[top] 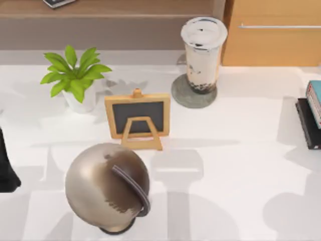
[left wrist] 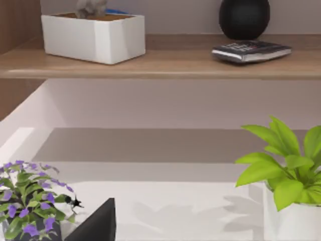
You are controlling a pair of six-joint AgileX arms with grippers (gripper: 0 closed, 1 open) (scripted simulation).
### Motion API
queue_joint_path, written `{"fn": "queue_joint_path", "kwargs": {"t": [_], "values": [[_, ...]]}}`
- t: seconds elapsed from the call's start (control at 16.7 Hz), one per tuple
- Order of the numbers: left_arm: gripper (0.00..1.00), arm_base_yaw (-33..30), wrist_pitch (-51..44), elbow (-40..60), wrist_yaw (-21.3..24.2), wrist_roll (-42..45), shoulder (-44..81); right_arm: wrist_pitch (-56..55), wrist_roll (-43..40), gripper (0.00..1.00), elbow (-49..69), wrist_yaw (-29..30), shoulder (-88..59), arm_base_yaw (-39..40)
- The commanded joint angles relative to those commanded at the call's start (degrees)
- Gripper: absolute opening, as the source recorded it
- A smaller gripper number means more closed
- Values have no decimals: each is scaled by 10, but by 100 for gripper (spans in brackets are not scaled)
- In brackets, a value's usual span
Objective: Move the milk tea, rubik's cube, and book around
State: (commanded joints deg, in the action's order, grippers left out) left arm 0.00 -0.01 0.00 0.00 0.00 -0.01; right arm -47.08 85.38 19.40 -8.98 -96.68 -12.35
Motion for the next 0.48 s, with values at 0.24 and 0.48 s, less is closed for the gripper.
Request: {"fn": "queue_joint_path", "kwargs": {"t": [0.24,0.48], "values": [[100,0,0,0,0,0,0,0,0,68,0,0,0,0],[100,0,0,0,0,0,0,0,0,98,0,0,0,0]]}}
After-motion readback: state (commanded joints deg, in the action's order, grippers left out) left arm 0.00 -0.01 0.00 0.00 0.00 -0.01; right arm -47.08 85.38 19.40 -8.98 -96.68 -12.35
